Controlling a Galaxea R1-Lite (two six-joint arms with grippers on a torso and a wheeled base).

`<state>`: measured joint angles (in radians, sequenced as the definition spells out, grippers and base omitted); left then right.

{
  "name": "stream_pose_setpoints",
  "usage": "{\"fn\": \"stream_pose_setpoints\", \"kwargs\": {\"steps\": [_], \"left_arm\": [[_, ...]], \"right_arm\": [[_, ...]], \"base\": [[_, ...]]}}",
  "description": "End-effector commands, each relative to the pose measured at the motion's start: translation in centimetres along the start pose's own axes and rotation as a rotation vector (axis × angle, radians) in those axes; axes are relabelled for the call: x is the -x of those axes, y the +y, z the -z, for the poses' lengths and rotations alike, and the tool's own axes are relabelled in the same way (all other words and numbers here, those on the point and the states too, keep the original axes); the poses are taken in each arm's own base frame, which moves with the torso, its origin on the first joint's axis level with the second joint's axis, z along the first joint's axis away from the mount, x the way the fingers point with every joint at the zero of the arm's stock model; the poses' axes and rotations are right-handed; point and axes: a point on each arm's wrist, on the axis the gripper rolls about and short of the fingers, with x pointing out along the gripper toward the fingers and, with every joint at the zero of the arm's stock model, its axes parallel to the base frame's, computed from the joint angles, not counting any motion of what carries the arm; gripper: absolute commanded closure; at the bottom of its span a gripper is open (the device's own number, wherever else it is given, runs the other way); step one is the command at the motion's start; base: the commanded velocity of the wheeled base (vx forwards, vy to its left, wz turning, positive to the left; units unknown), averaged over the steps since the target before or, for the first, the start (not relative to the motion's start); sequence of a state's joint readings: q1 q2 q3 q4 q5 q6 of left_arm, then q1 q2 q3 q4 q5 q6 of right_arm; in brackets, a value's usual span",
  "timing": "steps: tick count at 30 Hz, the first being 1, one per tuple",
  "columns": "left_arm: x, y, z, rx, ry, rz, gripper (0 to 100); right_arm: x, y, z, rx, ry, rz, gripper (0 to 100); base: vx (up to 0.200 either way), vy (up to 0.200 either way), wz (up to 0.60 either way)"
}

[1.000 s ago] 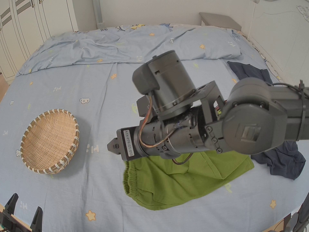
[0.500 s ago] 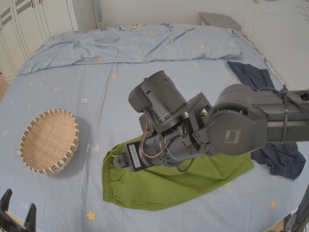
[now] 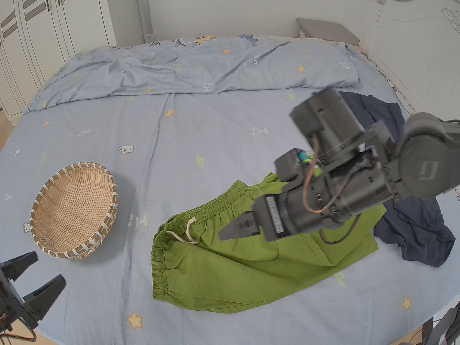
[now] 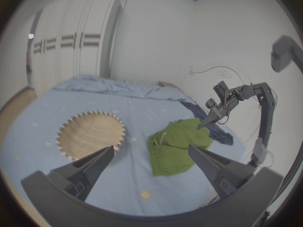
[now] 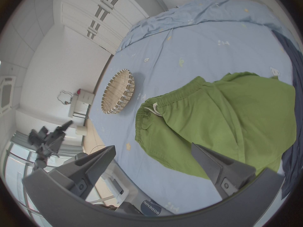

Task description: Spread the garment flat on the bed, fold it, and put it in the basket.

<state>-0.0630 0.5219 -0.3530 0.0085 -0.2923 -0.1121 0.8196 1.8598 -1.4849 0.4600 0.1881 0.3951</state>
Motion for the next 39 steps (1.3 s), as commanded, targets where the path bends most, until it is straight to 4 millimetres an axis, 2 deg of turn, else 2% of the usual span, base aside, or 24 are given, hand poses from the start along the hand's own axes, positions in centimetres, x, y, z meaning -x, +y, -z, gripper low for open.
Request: {"fn": "stream_pose_setpoints", "kwargs": {"steps": [1,3,4,8,11,12,18,26,32,39], "left_arm": [[-10.4,1.9,0.5,0.381,0.459,0.293,0],[-10.7,1.9,0.6,0.388,0.469,0.304,0],[-12.9,2.6,2.1,0.425,0.542,0.381,0],[-16.4,3.7,4.2,0.41,0.602,0.408,0],[-17.9,4.2,5.5,0.403,0.636,0.409,0],[-18.3,4.5,6.4,0.411,0.671,0.405,0],[-17.7,5.4,9.0,0.426,0.752,0.378,0],[-18.5,6.2,9.8,0.414,0.755,0.392,0],[-19.7,6.2,10.4,0.404,0.753,0.413,0],[-22.1,6.2,11.9,0.374,0.712,0.448,0]], "right_arm": [[11.2,-7.3,5.1,-0.138,-0.218,-0.174,0],[11.4,-7.4,5.3,-0.139,-0.231,-0.177,0],[12.4,-9.2,7.0,-0.171,-0.301,-0.171,0],[11.9,-12.1,8.5,-0.244,-0.331,-0.113,0],[11.8,-13.1,9.0,-0.276,-0.35,-0.087,0],[11.3,-13.7,8.8,-0.282,-0.351,-0.081,0],[10.9,-14.0,8.5,-0.279,-0.355,-0.081,0],[10.7,-13.9,8.7,-0.275,-0.345,-0.083,0],[10.8,-13.8,8.7,-0.273,-0.346,-0.084,0],[10.6,-13.8,8.9,-0.272,-0.339,-0.086,0]], "base": [[0.0,0.0,0.0],[0.0,0.0,0.0],[0.0,0.0,0.0],[0.0,0.0,0.0],[0.0,0.0,0.0],[0.0,0.0,0.0],[0.0,0.0,0.0],[0.0,0.0,0.0],[0.0,0.0,0.0],[0.0,0.0,0.0]]}}
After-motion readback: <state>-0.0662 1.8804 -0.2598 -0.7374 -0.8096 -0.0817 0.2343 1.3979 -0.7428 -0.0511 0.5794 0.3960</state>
